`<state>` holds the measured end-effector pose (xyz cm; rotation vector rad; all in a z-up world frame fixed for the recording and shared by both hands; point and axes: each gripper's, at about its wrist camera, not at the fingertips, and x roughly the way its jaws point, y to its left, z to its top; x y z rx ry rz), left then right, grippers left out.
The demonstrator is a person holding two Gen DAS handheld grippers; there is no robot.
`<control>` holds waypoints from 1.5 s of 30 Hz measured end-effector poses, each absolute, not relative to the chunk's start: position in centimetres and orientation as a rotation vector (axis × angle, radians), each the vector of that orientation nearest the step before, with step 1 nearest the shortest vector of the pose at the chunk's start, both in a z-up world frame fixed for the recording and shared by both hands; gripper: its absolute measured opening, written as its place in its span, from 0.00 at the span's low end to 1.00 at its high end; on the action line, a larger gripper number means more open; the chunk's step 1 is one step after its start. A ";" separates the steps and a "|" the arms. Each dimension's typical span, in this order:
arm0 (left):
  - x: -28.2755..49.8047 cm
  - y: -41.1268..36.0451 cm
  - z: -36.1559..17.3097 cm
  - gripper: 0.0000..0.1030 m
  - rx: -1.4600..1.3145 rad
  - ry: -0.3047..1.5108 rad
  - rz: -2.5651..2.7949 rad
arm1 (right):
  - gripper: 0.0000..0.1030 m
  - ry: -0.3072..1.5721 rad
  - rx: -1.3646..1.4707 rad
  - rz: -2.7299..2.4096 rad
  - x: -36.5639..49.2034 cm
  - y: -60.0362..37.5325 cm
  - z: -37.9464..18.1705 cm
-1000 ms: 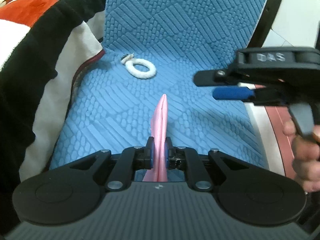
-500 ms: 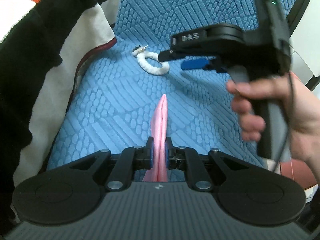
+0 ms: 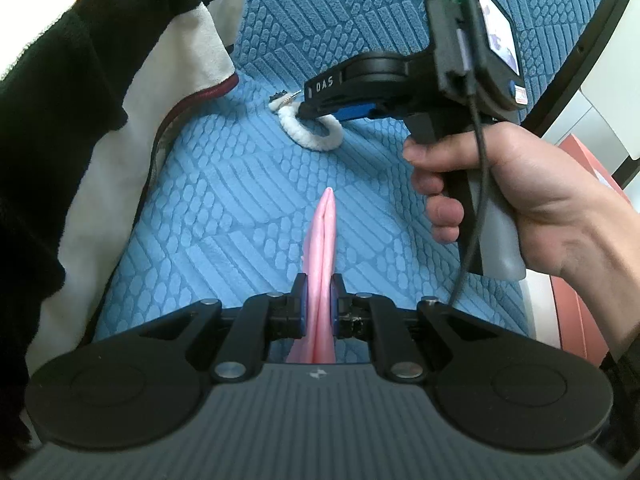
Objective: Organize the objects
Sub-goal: 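Grasp the white fluffy ring with the right gripper and lift it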
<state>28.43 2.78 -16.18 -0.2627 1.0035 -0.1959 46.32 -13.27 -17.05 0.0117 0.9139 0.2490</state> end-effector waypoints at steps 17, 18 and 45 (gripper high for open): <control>28.2 2.2 -16.3 0.12 -0.270 1.001 -0.236 | 0.09 0.943 0.222 0.232 42.0 -17.1 -13.6; 28.2 2.1 -16.3 0.12 -0.273 1.002 -0.242 | 0.09 0.934 0.252 0.235 41.5 -17.5 -13.2; 24.9 -1.9 -16.1 0.12 -0.270 1.012 -0.388 | 0.09 0.836 0.601 0.228 29.4 -19.3 -9.8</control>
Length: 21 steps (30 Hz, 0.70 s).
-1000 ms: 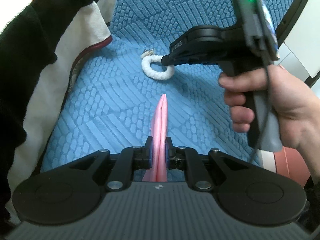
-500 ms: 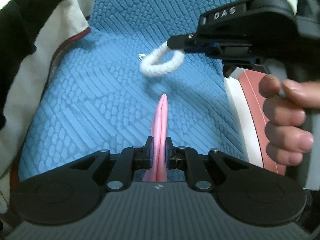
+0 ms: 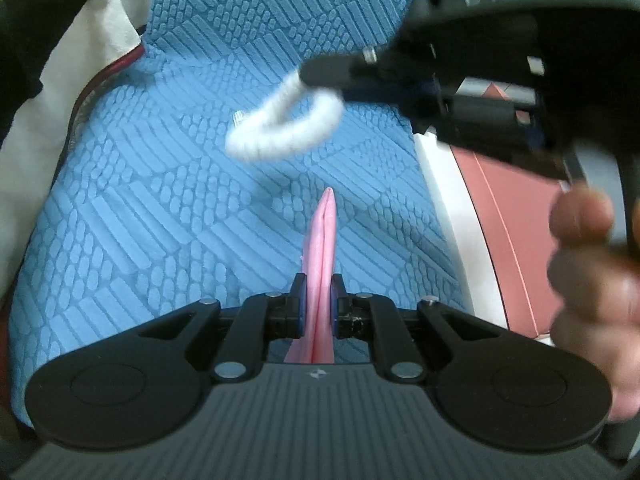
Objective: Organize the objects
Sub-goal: 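Grasp the white fluffy ring with the right gripper and lift it, then slide the white ring over the pink strip tip with the right gripper while the left holds it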
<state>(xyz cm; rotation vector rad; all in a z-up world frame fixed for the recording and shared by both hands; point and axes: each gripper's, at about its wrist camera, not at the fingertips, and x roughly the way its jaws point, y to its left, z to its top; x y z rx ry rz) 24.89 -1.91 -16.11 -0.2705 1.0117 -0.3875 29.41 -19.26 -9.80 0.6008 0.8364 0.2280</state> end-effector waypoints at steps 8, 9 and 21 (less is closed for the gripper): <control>25.3 -1.5 -15.7 0.12 -0.269 1.000 -0.376 | 0.10 0.892 0.577 0.118 27.7 -19.5 -11.5; 25.3 -1.4 -15.7 0.12 -0.269 1.000 -0.374 | 0.10 0.901 0.588 0.117 27.7 -19.6 -11.8; 24.8 -2.8 -15.6 0.12 -0.171 0.980 -0.400 | 0.11 0.947 0.637 0.023 27.8 -21.7 -13.6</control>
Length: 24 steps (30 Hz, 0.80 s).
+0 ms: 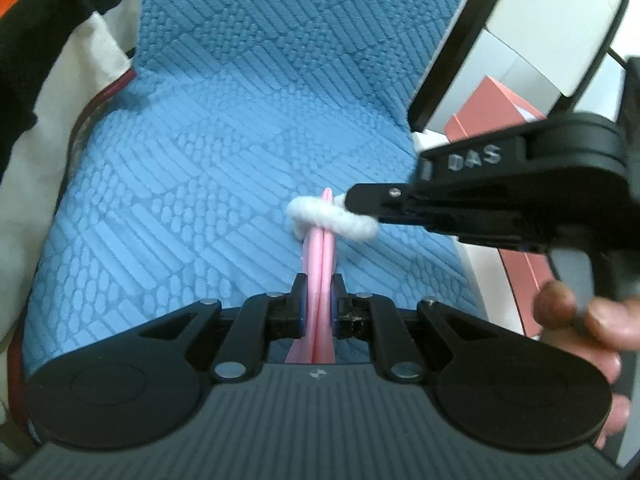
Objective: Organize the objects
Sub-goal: 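Slide the white ring over the pink strip tip with the right gripper while the left holds it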
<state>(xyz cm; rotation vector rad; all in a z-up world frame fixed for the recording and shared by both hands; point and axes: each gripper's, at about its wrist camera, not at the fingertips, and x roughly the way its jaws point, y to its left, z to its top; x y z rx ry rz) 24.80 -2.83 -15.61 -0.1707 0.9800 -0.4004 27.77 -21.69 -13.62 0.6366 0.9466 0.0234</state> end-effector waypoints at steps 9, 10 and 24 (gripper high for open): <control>24.2 -4.2 -15.9 0.12 -0.080 0.971 -0.408 | 0.27 1.055 0.636 0.013 27.3 -22.6 -14.8; 24.1 -4.4 -15.9 0.12 -0.070 0.971 -0.411 | 0.31 1.064 0.652 0.005 27.3 -23.0 -15.0; 23.5 -5.9 -16.0 0.13 0.025 0.943 -0.432 | 0.32 0.998 0.675 0.119 29.2 -23.6 -13.8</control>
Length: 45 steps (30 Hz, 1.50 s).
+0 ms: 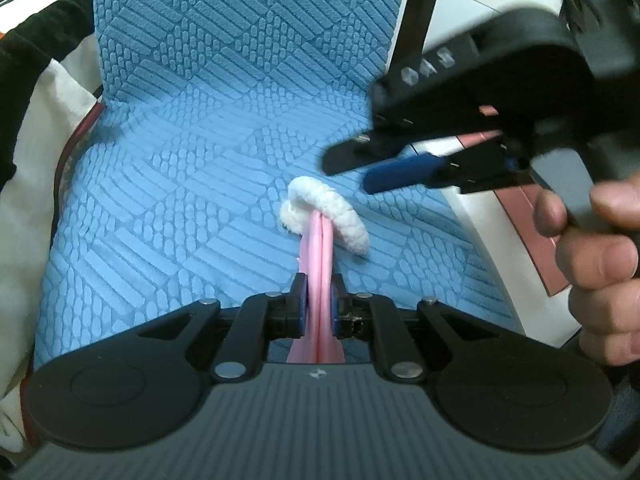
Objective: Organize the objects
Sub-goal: 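Slide the white ring over the pink strip tip with the right gripper while the left holds it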
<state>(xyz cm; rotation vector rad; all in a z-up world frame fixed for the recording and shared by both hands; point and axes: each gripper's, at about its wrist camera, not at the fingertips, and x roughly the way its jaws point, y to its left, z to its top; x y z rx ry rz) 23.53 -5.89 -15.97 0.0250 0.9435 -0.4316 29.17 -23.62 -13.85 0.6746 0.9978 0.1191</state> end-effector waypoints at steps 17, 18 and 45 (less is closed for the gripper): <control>23.0 -7.0 -16.3 0.13 0.098 0.926 -0.430 | 0.26 1.025 0.780 0.081 29.4 -24.5 -15.5; 22.9 -7.1 -16.3 0.13 0.103 0.924 -0.430 | 0.23 1.037 0.758 0.086 29.6 -24.2 -15.6; 20.1 -11.9 -17.2 0.12 0.420 0.749 -0.347 | 0.20 1.025 0.804 0.191 25.1 -26.2 -14.0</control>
